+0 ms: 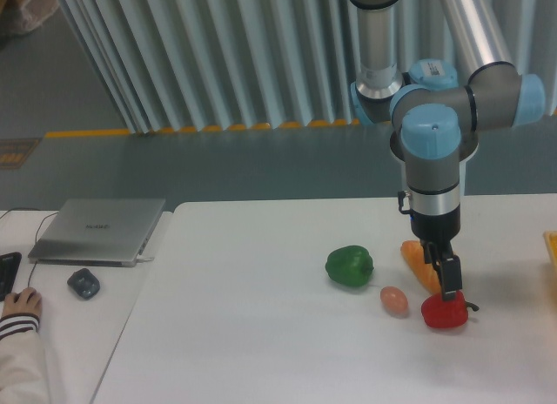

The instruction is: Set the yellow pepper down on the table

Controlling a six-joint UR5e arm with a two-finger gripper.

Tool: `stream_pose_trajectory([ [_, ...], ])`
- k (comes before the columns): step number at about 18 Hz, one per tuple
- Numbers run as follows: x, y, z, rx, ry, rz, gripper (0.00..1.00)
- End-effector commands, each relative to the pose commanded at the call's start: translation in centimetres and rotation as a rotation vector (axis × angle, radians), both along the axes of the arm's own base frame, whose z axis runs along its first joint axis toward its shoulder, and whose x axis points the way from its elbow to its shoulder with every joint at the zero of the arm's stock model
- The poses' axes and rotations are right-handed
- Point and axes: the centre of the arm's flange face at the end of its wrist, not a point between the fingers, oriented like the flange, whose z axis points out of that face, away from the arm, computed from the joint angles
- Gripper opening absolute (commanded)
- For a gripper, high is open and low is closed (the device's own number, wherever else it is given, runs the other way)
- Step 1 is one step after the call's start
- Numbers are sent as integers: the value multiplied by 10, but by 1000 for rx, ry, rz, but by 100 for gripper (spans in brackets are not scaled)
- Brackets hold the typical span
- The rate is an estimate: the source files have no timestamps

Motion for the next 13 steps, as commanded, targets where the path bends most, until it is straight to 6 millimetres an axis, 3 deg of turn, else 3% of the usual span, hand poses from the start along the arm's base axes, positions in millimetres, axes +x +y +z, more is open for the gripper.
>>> stream_pose_trajectory([
  [7, -27, -10, 5, 60, 6, 130, 100],
  [11, -92, -42, 23, 86, 45, 151, 100],
  [13, -103, -48, 18, 68, 52, 87, 100],
])
